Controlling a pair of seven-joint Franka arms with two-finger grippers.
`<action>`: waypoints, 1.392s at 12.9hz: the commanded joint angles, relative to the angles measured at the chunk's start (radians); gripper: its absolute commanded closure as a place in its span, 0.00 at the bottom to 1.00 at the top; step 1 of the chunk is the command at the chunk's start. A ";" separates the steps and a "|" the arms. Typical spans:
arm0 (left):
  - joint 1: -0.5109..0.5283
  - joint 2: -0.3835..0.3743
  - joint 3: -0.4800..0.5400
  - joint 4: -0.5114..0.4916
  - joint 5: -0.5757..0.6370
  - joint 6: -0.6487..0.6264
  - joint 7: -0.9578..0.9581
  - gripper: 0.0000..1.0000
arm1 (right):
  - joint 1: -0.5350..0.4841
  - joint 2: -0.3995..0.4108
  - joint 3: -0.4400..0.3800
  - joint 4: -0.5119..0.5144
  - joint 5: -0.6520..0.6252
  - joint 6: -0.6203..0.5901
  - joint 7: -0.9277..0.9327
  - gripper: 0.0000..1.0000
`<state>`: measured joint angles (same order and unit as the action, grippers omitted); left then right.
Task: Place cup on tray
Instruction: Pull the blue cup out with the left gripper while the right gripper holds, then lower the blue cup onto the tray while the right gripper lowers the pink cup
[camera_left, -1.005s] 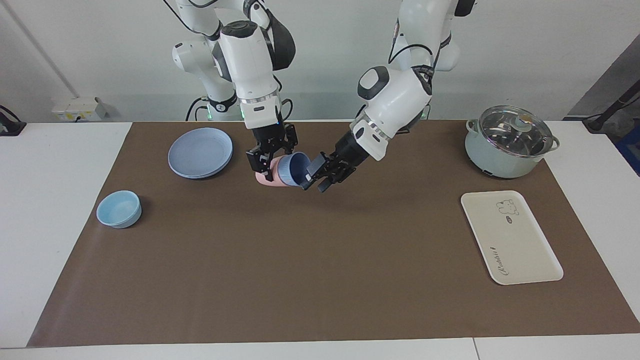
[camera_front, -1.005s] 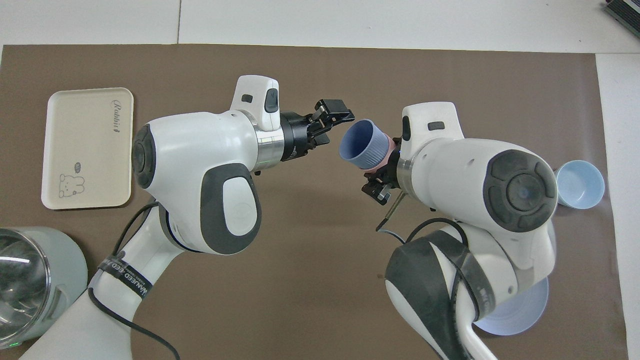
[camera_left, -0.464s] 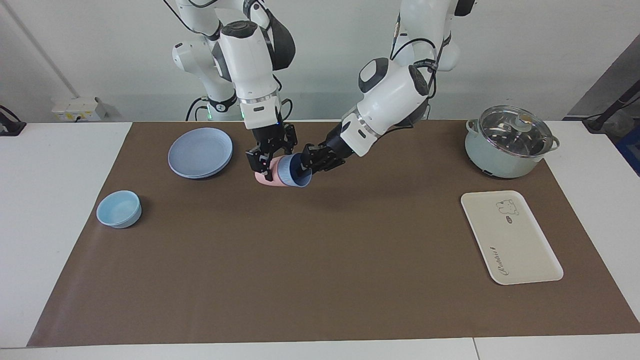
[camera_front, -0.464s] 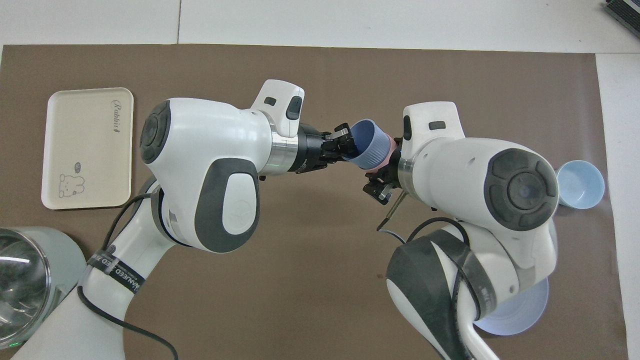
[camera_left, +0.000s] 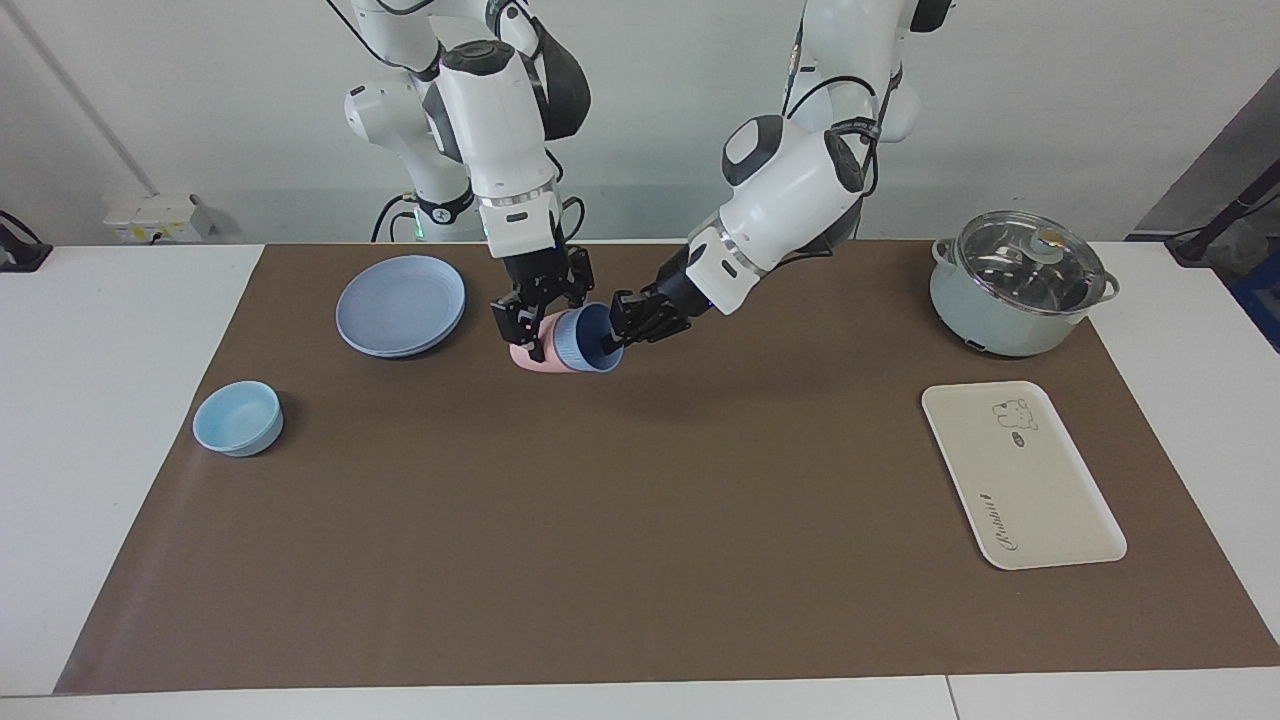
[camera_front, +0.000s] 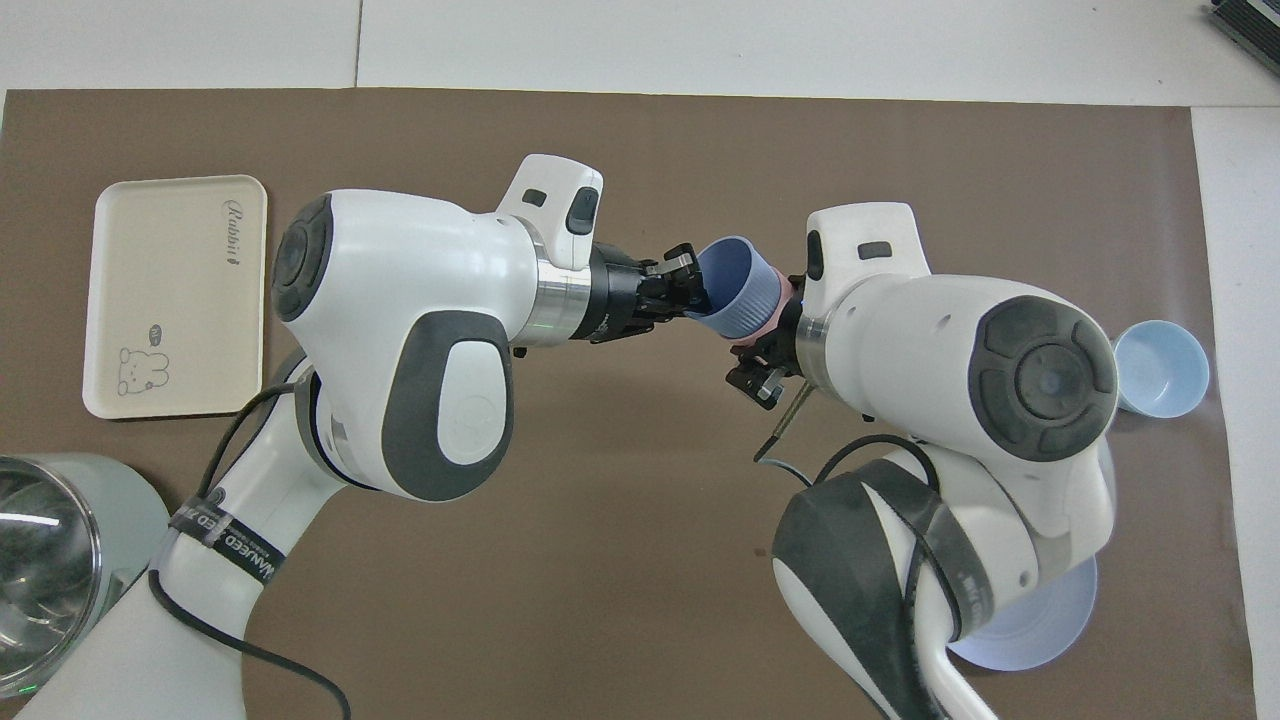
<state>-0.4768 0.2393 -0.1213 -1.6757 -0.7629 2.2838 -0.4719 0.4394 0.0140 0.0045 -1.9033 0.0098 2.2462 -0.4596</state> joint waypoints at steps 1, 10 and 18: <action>0.061 0.024 0.005 0.118 0.007 -0.159 -0.023 1.00 | -0.002 -0.002 0.003 0.007 -0.025 -0.010 0.027 1.00; 0.414 -0.007 0.009 0.255 0.169 -0.449 -0.030 1.00 | -0.089 0.004 -0.004 -0.009 0.033 0.108 0.024 1.00; 0.607 -0.060 0.012 0.164 0.527 -0.431 0.285 1.00 | -0.321 0.027 -0.006 -0.132 0.797 0.311 -0.737 1.00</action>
<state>0.0627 0.2245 -0.1034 -1.4414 -0.2639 1.8457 -0.3137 0.1743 0.0423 -0.0114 -1.9999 0.6517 2.5355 -1.0069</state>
